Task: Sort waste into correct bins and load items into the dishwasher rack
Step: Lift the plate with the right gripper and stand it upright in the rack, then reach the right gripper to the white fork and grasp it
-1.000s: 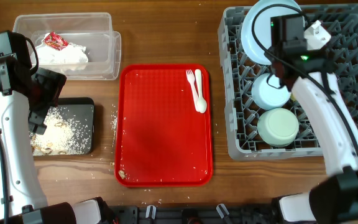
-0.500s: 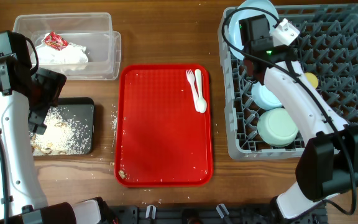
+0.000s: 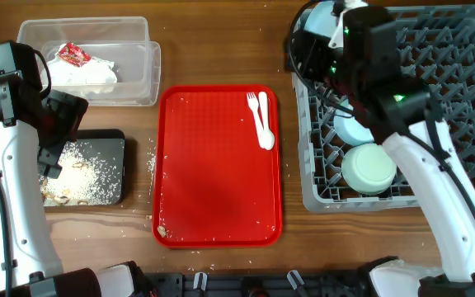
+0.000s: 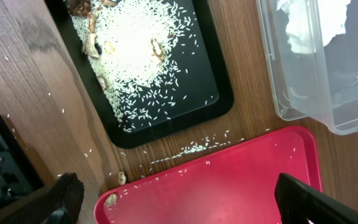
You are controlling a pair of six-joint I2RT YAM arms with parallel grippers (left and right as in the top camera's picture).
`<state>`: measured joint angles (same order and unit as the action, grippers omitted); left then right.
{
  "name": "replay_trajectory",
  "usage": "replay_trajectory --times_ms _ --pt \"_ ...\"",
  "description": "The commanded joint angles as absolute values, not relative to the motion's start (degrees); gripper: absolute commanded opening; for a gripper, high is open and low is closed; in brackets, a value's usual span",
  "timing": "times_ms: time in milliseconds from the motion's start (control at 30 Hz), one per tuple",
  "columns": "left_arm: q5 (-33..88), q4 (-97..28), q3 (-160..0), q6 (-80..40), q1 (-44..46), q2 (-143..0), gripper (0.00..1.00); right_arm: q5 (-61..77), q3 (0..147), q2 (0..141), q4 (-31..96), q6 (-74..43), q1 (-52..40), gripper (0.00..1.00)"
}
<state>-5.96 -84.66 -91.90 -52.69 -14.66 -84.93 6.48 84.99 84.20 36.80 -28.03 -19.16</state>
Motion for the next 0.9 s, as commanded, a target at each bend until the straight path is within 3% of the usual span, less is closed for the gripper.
replay_trajectory --times_ms 0,300,633,867 --pt "-6.1 -84.7 -92.5 -52.8 -15.0 -84.5 1.0 15.1 84.7 87.5 40.8 -22.9 -21.5 0.94" --pt "-6.1 -84.7 -92.5 -52.8 -15.0 -84.5 1.0 12.1 84.7 105.2 41.6 -21.2 -28.7 0.92" --pt "-6.1 -84.7 -92.5 -52.8 -15.0 -84.5 1.0 -1.5 84.7 118.4 38.2 -24.9 -32.7 0.64" --pt "-6.1 -84.7 -92.5 -52.8 -15.0 -84.5 1.0 -2.8 84.7 119.3 32.1 -20.7 -32.7 0.63"
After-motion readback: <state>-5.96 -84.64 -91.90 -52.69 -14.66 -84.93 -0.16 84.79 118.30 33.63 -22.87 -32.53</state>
